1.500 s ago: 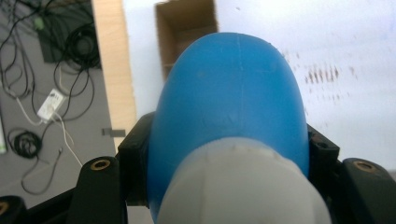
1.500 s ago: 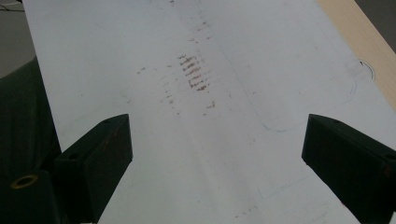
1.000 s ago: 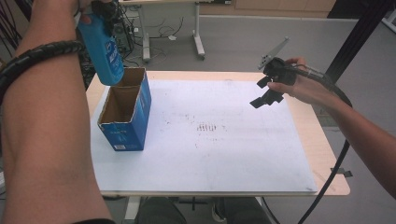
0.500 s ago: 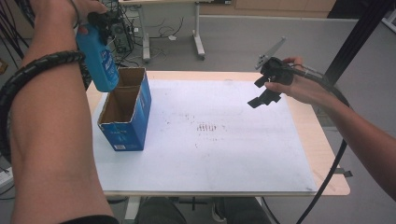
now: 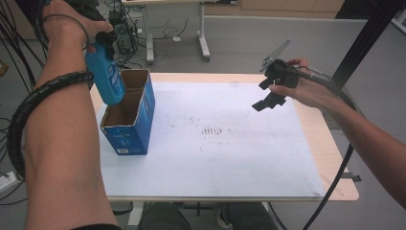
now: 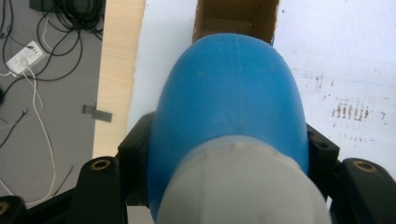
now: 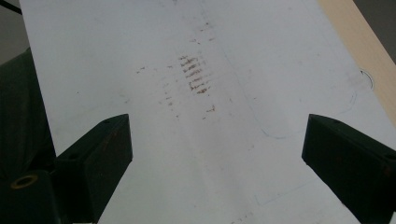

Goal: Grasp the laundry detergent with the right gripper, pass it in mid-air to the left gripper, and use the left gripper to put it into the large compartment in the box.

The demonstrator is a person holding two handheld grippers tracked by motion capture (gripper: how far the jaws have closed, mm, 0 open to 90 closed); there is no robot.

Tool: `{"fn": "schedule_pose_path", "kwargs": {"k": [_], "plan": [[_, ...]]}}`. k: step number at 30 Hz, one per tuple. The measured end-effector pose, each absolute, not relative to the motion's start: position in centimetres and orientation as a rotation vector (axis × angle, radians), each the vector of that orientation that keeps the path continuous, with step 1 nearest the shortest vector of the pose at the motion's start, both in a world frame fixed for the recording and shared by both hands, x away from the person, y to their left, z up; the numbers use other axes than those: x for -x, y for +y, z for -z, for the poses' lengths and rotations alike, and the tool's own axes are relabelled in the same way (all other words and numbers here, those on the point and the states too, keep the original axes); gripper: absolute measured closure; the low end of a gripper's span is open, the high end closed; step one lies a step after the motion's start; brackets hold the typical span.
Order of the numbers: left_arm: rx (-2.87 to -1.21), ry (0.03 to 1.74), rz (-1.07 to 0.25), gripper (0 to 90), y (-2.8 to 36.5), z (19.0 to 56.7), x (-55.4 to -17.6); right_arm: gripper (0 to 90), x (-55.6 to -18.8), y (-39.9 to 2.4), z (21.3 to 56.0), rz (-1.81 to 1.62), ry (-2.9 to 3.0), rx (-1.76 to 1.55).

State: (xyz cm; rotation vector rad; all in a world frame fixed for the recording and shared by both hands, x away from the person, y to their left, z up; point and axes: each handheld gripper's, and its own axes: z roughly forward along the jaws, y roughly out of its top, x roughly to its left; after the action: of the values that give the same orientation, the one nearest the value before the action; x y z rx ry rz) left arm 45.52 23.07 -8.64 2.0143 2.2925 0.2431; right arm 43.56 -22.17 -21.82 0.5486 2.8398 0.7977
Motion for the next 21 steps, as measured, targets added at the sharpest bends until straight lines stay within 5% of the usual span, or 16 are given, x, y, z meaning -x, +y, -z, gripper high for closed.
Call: {"fn": "schedule_pose_path", "kwargs": {"k": [21], "plan": [[-2.053, 2.268, -0.180, 37.2, 23.0, 15.0, -45.7, 8.5, -43.6, -21.6, 22.3, -0.780, 2.844, -0.551]]}}
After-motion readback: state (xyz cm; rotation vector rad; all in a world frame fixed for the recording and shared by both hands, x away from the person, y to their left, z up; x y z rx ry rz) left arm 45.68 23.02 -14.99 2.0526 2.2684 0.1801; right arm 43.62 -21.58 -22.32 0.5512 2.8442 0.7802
